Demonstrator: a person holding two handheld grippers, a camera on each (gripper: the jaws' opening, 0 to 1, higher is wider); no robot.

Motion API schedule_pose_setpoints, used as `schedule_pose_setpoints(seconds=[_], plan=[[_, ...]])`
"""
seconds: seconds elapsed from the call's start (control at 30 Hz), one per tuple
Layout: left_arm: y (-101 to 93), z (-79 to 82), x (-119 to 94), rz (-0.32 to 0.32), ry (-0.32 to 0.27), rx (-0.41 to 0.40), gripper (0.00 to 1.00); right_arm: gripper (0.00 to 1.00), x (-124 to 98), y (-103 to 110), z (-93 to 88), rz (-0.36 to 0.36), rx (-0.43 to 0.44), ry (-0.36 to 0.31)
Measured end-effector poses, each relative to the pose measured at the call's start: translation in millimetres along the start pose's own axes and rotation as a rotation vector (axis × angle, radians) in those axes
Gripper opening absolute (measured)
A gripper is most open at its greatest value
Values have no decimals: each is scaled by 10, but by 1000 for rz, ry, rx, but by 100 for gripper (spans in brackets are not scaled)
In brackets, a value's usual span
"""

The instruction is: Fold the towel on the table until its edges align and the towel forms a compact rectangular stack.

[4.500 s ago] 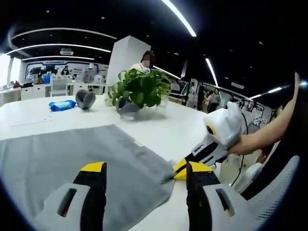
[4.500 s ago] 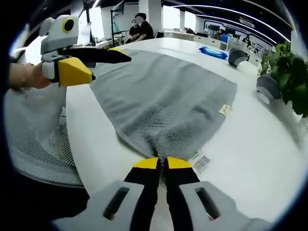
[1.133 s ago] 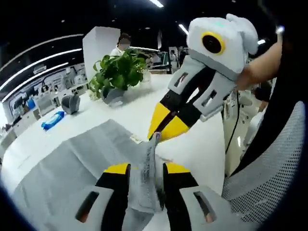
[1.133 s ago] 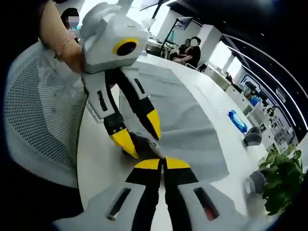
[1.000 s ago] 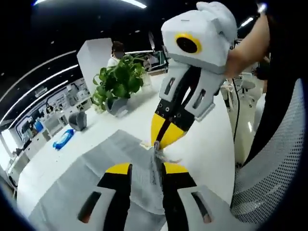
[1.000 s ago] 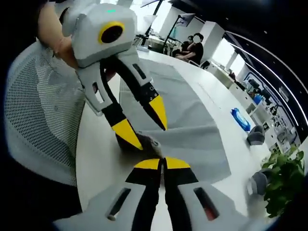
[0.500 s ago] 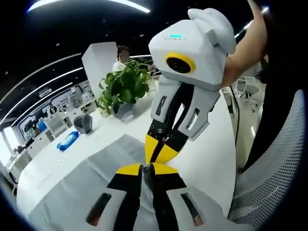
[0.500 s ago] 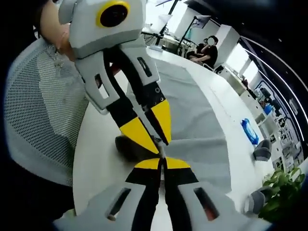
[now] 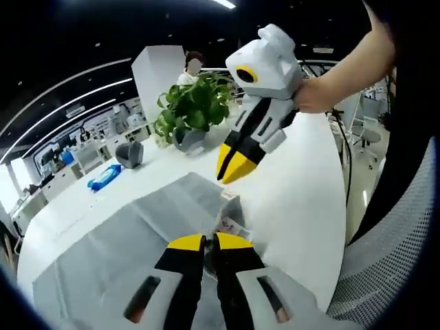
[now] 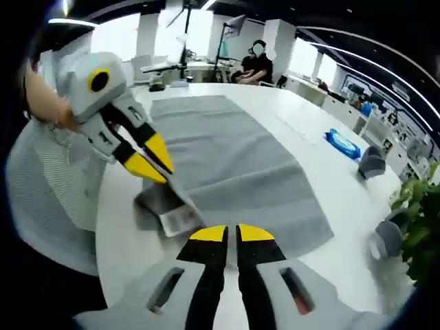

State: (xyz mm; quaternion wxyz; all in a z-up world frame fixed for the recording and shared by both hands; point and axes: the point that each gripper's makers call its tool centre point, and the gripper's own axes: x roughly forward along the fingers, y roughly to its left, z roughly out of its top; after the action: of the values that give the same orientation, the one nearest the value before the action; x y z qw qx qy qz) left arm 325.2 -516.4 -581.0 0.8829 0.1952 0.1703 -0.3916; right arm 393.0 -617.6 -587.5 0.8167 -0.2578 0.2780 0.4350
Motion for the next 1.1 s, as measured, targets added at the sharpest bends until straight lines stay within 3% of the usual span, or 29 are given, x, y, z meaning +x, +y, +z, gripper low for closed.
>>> schedule_pose_setpoints(seconds=[0.1,0.17,0.2,0.3,0.37,0.5,0.6,0.7,0.73,0.87,0.93,1.1], plan=[[6,-37,21,-5,7,-19,6,3,44,-519,-126,-106,63,57],[3,-87,29,-5,27,-14,6,4,115,-836,-199,-159,197,54],[-1,-99,27,-7,33,-14,6,5,173,-1002,-258,-180,308,45],[-15,-141,20,-15,41,-42,6,9,317,-1307,-397,-237,532,12],[-24,-169,24,-20,46,-52,6,9,395,-1397,-487,-256,588,19],[-47,-253,27,-31,71,-66,6,8,631,-1396,-557,-212,598,29],[-57,-270,9,-36,68,-100,6,12,689,-1374,-601,-247,642,37],[-49,-266,8,-40,66,-115,6,14,744,-1301,-549,-229,647,18],[-42,-268,4,-38,68,-116,6,13,779,-1274,-488,-206,600,-2],[11,-217,-42,-14,50,-121,6,9,845,-1256,-454,-222,550,31],[29,-182,-48,-11,42,-130,6,8,849,-1248,-447,-217,463,59],[43,-124,-82,-4,40,-185,5,4,845,-1433,-506,-205,461,57]])
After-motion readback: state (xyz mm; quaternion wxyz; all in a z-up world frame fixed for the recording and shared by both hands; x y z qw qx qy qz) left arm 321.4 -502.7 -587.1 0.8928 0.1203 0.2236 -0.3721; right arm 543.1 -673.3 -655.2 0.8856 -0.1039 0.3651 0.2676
